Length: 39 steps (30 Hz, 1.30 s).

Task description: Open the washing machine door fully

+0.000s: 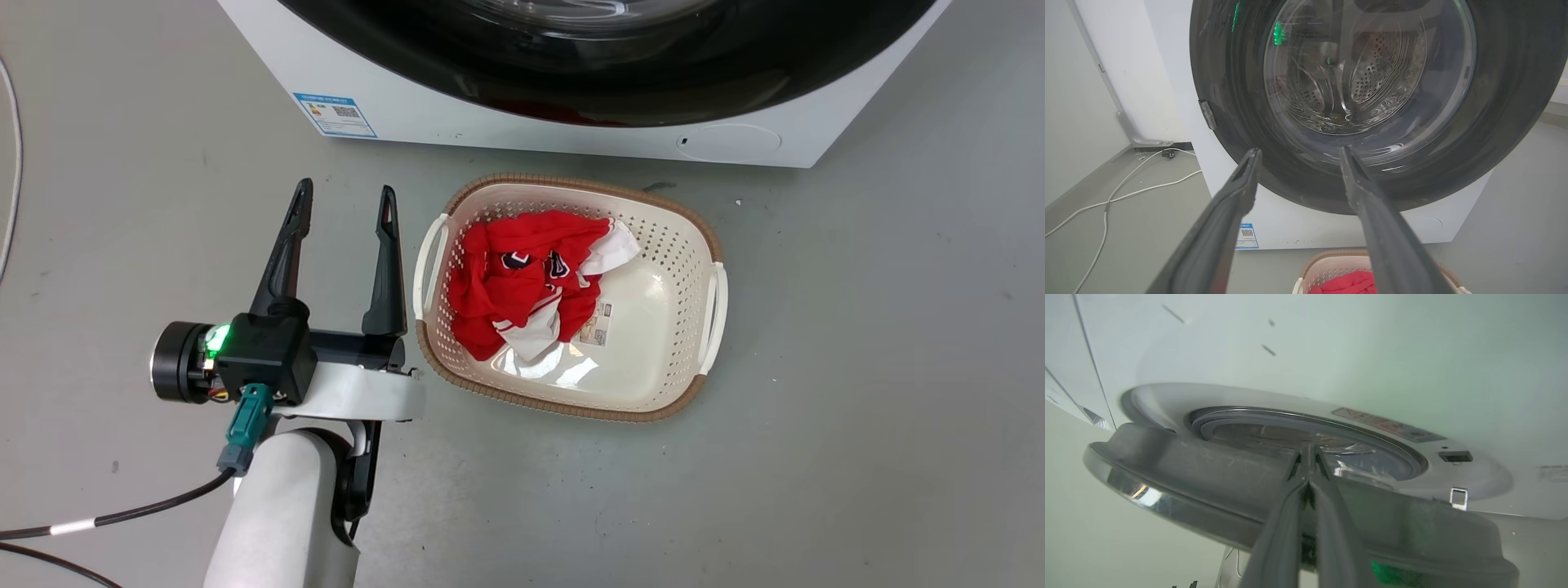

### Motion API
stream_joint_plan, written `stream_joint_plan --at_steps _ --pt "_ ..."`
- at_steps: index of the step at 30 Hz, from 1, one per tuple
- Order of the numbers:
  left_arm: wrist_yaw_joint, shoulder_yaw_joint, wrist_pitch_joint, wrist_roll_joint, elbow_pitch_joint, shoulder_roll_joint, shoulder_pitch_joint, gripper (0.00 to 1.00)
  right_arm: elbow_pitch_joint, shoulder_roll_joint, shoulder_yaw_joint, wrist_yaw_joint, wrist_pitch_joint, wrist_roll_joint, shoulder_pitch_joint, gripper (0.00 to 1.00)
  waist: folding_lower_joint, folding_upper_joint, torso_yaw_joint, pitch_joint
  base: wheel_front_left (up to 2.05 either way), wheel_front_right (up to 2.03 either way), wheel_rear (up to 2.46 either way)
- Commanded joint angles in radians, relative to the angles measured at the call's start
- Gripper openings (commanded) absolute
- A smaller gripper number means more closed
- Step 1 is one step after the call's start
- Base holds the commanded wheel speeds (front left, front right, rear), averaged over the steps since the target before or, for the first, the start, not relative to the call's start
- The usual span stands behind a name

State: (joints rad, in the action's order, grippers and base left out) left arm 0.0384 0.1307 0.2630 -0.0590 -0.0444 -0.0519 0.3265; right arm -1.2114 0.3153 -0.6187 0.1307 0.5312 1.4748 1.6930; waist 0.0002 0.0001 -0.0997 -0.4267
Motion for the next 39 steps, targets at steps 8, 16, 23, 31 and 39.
stream_joint_plan --at_steps 8,16,23,31,39 --pt "0.009 0.005 0.003 -0.004 -0.008 0.002 0.012 1.00 0.031 -0.011 0.006 0.000 0.121 0.032 -0.049 0.00 -0.0002 -0.0001 0.007 0.007 0.00 0.00 0.00" --pt "0.004 0.006 0.003 -0.002 -0.035 0.002 -0.012 1.00 0.084 -0.004 0.029 0.000 0.248 0.093 -0.150 0.00 -0.0002 -0.0001 0.021 0.072 0.00 0.00 0.00" --pt "-0.001 -0.002 0.003 0.001 -0.056 0.002 -0.047 1.00 0.170 -0.019 0.050 0.000 0.343 0.156 -0.276 0.00 -0.0002 -0.0001 0.035 0.156 0.00 0.00 0.00" --pt "-0.009 -0.004 0.003 0.002 -0.078 0.002 -0.088 1.00 0.280 -0.052 0.048 0.000 0.399 0.208 -0.440 0.00 -0.0002 -0.0001 0.042 0.242 0.00 0.00 0.00" --pt "-0.011 0.001 0.003 -0.003 -0.090 0.002 -0.126 1.00 0.393 -0.101 0.030 0.000 0.438 0.250 -0.581 0.00 -0.0002 -0.0001 0.036 0.296 0.00 0.00 0.00"
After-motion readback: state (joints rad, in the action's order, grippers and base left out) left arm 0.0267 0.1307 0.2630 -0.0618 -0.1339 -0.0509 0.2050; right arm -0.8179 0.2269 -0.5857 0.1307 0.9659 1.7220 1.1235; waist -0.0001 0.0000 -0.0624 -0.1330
